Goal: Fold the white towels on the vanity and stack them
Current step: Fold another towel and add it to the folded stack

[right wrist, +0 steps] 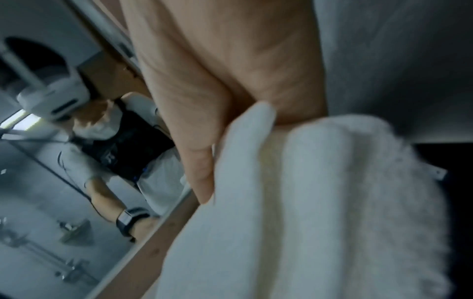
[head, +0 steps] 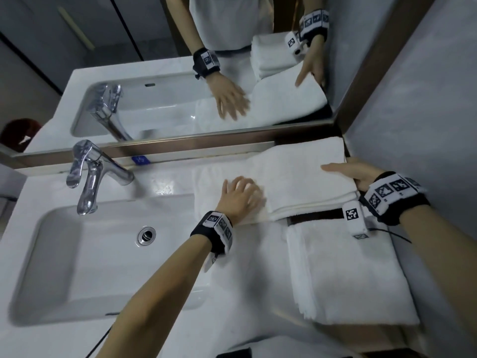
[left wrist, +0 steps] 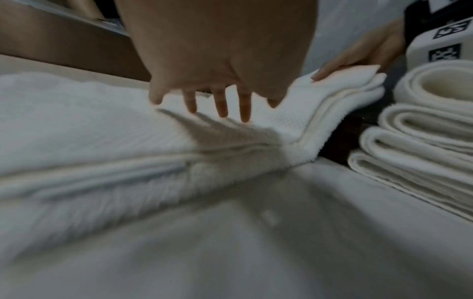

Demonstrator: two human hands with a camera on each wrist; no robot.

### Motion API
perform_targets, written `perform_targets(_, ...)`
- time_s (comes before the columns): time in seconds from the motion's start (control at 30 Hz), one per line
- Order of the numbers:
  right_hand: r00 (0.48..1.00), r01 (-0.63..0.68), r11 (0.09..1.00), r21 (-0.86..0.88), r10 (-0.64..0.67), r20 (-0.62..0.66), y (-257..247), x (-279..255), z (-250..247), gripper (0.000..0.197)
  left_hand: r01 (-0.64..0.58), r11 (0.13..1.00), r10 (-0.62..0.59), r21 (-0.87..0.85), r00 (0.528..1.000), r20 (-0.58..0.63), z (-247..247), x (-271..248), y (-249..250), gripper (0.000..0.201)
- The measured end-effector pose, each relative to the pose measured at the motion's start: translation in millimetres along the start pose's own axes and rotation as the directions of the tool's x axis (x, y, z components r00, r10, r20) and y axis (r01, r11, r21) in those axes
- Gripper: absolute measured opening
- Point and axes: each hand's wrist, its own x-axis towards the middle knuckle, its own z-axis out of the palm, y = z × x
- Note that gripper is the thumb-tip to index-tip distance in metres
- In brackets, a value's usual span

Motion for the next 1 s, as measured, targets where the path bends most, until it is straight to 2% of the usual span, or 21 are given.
perform_targets(0.03, 0.999, 0.031, 0.999, 0.041, -0.032, 0.01, -0.6, -2.1, -0.5, 0.05, -0.001, 1.0, 0.0, -0.01, 0.998, -0.059, -5.6, 6.9, 3.3, 0.056)
perform_targets(0.07, 0.998, 0.067, 0.997, 0.044, -0.067, 0.01, -2.0, -4.6, -1.0, 0.049, -0.007, 1.0, 0.006, -0.018, 0.998, -0.064, -10.8, 15.2, 6.2, 0.066)
perform_targets(0.17, 0.988, 0.152, 0.988, -0.007, -0.152, -0.018, -8.2, -11.4, -2.0, 0.054, -0.015, 1.0, 0.018, -0.026, 0.991, 0.135, -19.8, 39.0, 13.5, 0.098)
perform_targets(0.27, 0.972, 0.228, 0.97, -0.085, -0.231, -0.038, -12.5, -20.0, -0.8, 0.056, 0.016, 1.0, -0.019, 0.014, 0.964, 0.266, -14.3, 57.5, 25.0, 0.11)
perform_targets(0.3, 0.966, 0.253, 0.96, -0.119, -0.257, -0.023, -13.3, -23.2, -0.3, 0.056, 0.024, 0.999, -0.034, 0.039, 0.961, 0.275, -9.6, 61.9, 29.8, 0.107)
perform_targets(0.43, 0.937, 0.345, 0.909, -0.236, -0.349, 0.022, -20.8, -33.3, 3.5, 0.052, 0.031, 0.98, -0.086, 0.199, 0.958, 0.275, 3.8, 76.7, 37.7, 0.069)
perform_targets(0.53, 0.91, 0.404, 0.866, -0.293, -0.412, 0.038, -35.4, -40.0, 12.9, 0.049, 0.034, 0.964, -0.111, 0.265, 0.953, 0.283, 7.5, 79.7, 34.2, 0.068)
perform_targets(0.6, 0.898, 0.433, 0.853, -0.29, -0.435, 0.062, -44.0, -45.3, 21.4, 0.048, 0.01, 0.986, -0.059, 0.164, 0.952, 0.301, 5.5, 77.5, 29.8, 0.082)
perform_targets(0.67, 0.885, 0.462, 0.851, -0.249, -0.459, 0.074, -52.2, -49.8, 30.7, 0.049, -0.02, 0.999, 0.028, -0.032, 0.956, 0.292, -5.8, 70.1, 19.3, 0.098)
perform_targets(0.7, 0.879, 0.475, 0.849, -0.233, -0.472, 0.072, -56.0, -52.2, 35.4, 0.049, -0.035, 0.994, 0.059, -0.104, 0.971, 0.231, -13.2, 63.1, 11.3, 0.094)
perform_targets(0.73, 0.872, 0.486, 0.845, -0.224, -0.484, 0.066, -59.9, -54.3, 39.9, 0.048, -0.047, 0.989, 0.064, -0.142, 0.991, 0.118, -19.4, 54.5, 0.8, 0.085)
perform_targets(0.77, 0.868, 0.493, 0.841, -0.223, -0.492, 0.064, -63.2, -56.0, 44.9, 0.047, -0.029, 0.987, 0.025, -0.156, 0.999, -0.028, -24.1, 43.2, -11.8, 0.074)
perform_targets(0.8, 0.866, 0.496, 0.837, -0.231, -0.495, 0.068, -66.7, -57.9, 50.8, 0.044, 0.025, 0.987, -0.052, -0.159, 0.984, -0.172, -27.7, 30.0, -26.1, 0.064)
perform_targets(0.87, 0.866, 0.497, 0.831, -0.248, -0.493, 0.084, -73.7, -60.5, 65.9, 0.042, 0.194, 0.965, -0.247, -0.177, 0.898, -0.363, -30.1, 0.2, -52.2, 0.053)
perform_targets(0.93, 0.864, 0.501, 0.821, -0.273, -0.494, 0.099, -81.4, -62.7, 85.4, 0.045, 0.368, 0.897, -0.438, -0.243, 0.806, -0.397, -26.1, -28.2, -71.0, 0.046)
perform_targets(0.97, 0.863, 0.501, 0.814, -0.294, -0.493, 0.106, -84.9, -63.3, 96.7, 0.048, 0.443, 0.843, -0.533, -0.307, 0.769, -0.354, -21.4, -39.6, -78.1, 0.044)
perform_targets(1.0, 0.864, 0.499, 0.807, -0.316, -0.491, 0.111, -88.1, -64.1, 108.1, 0.05, 0.499, 0.767, -0.62, -0.404, 0.74, -0.262, -17.4, -47.1, -83.4, 0.043)
